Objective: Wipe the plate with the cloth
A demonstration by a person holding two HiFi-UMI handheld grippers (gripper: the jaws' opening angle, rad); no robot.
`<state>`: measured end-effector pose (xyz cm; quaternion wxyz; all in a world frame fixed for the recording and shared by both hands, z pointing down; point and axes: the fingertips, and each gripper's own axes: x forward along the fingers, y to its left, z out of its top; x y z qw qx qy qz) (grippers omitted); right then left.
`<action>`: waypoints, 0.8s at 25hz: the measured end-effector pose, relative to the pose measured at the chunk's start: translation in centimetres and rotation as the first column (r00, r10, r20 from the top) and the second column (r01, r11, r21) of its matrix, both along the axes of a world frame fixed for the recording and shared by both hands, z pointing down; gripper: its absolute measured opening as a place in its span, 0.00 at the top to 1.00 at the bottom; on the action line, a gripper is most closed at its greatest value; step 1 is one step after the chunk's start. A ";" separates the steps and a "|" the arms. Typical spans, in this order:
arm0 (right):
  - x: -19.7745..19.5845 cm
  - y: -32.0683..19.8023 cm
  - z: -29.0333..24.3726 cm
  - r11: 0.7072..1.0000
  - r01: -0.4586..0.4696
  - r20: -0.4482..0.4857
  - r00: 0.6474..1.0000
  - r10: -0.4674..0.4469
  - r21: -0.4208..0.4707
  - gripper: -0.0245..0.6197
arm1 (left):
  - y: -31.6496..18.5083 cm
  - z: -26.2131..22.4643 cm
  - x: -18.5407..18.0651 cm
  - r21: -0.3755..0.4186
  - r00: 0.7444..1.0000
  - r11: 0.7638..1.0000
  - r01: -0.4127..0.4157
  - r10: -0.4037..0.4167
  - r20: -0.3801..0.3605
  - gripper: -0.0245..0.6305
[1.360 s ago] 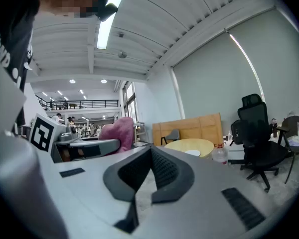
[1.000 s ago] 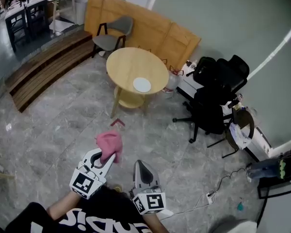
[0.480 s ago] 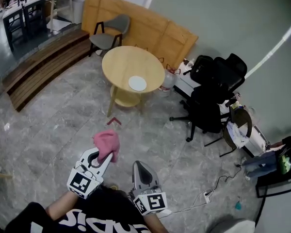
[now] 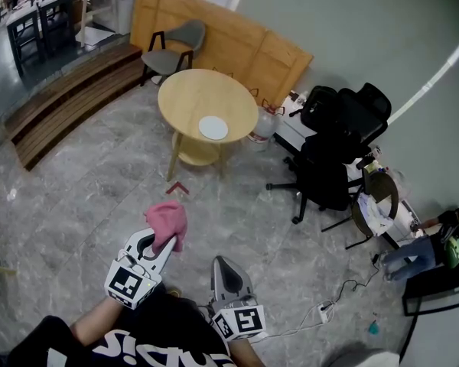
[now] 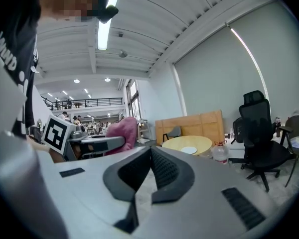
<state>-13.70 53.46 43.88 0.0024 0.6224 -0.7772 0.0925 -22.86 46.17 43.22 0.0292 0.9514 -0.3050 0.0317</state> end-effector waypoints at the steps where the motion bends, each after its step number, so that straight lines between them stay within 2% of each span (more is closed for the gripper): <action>1: 0.2 0.1 0.1 1.000 0.002 0.000 1.000 -0.002 0.000 0.93 | 0.0 0.0 0.2 -0.001 1.000 1.000 0.002 -0.002 0.001 0.87; 10: 2.6 -1.4 1.1 1.000 -0.005 0.015 1.000 0.005 -0.023 0.93 | -2.3 0.2 2.2 -0.012 1.000 1.000 0.008 -0.007 0.007 0.87; 20: 6.6 -8.1 2.5 0.998 -0.056 0.017 0.998 0.057 -0.028 0.93 | -10.3 0.8 6.2 0.014 1.000 1.000 -0.019 0.019 -0.003 0.87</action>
